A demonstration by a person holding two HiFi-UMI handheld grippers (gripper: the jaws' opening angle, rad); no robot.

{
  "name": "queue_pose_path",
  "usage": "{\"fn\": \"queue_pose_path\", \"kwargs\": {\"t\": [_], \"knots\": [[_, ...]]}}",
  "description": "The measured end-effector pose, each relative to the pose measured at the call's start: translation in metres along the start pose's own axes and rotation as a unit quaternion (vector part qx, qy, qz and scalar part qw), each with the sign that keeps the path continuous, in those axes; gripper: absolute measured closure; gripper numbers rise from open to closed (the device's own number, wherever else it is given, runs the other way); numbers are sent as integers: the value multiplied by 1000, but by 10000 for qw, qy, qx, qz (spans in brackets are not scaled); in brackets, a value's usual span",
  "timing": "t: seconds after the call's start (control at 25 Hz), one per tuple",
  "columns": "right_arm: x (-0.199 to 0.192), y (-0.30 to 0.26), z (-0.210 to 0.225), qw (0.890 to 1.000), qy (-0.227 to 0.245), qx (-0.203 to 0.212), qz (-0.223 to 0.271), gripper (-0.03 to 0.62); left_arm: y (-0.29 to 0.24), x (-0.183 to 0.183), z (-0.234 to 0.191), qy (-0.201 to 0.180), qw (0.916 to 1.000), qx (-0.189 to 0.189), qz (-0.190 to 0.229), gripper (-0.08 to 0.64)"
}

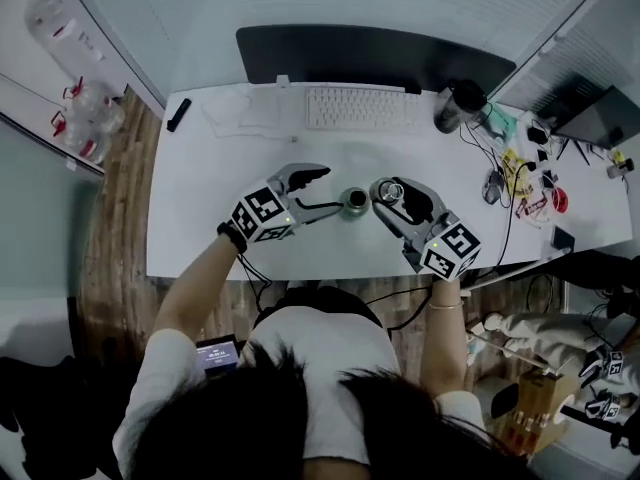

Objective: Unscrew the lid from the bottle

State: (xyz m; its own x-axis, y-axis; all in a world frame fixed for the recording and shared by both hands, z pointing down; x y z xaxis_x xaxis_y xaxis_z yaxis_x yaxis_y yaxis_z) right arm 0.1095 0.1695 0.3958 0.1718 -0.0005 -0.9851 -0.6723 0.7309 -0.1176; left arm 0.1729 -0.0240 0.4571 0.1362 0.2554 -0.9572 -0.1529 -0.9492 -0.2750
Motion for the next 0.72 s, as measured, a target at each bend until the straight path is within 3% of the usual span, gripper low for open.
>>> {"fn": "queue_pose_path", "kwargs": {"t": [0.28,0.52,0.72], "knots": [[19,25,-10,9934,91,-1093,343,351,15,32,4,228,9952,671,674,237],[26,41,-11,9820,-5,-1807,541,351,22,54,9,591,9831,1334,1105,286],[30,47,-12,9708,-2,-2295,703,351,29,66,15,763,9737,1824,1133,326]]}}
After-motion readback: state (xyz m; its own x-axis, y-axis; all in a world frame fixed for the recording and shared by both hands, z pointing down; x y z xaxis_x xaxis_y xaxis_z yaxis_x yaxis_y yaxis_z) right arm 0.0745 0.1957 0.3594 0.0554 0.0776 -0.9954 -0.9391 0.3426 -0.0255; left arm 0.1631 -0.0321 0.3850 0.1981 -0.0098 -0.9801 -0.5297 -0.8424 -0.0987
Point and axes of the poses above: the fingertips, and each gripper's own axes: y backward along the fingers, z to its right, x out of its top, the point moved 7 cm from there along y, backward along the fingers, and after that the axes turned 2 degrees about y, right-handed, at the moved point
